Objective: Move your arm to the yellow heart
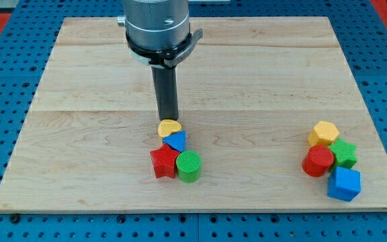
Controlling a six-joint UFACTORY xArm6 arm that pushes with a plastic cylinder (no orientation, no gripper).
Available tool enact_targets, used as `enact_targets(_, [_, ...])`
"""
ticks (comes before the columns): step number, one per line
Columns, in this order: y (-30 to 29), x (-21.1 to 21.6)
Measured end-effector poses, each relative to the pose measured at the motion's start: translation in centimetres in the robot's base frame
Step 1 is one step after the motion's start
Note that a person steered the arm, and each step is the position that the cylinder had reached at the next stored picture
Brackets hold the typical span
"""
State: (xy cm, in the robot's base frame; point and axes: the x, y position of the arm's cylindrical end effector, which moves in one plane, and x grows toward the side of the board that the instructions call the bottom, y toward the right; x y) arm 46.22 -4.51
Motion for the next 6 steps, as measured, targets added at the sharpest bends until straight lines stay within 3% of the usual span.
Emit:
enact_targets(2, [-1.8,-0.1])
enact_targets(3, [-6.6,1.2])
enact_targets(4, [-7.5,3.1])
enact_targets(6, [-1.7,3.4])
